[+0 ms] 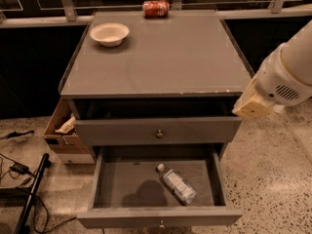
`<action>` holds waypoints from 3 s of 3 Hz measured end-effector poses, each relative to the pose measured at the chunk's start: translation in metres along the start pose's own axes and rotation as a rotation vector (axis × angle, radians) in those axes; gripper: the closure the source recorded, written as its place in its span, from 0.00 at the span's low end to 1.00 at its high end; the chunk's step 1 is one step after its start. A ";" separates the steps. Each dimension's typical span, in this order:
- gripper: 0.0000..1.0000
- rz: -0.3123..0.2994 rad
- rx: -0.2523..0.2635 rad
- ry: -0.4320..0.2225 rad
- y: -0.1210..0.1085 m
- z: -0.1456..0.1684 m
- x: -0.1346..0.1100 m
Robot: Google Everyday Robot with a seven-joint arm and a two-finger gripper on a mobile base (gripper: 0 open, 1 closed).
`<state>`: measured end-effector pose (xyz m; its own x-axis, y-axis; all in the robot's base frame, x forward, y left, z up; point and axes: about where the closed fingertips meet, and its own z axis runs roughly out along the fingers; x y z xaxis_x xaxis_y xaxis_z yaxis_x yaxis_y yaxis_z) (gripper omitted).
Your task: Pick blue plastic bottle from middle drawer and place on counter
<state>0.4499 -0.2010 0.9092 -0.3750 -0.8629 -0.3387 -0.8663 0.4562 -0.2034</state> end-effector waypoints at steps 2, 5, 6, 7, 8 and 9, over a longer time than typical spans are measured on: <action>1.00 0.152 0.001 -0.043 0.014 0.072 0.003; 1.00 0.210 -0.053 -0.018 0.045 0.152 0.038; 1.00 0.284 -0.092 -0.021 0.077 0.218 0.064; 1.00 0.361 -0.123 -0.046 0.112 0.278 0.092; 1.00 0.366 -0.076 -0.091 0.100 0.282 0.085; 1.00 0.366 -0.075 -0.091 0.100 0.282 0.085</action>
Offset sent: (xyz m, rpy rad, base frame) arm 0.0050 0.0155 -0.0561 0.0690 0.0317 -0.0972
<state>0.4247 -0.1673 0.6013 -0.6358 -0.6219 -0.4571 -0.7038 0.7103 0.0125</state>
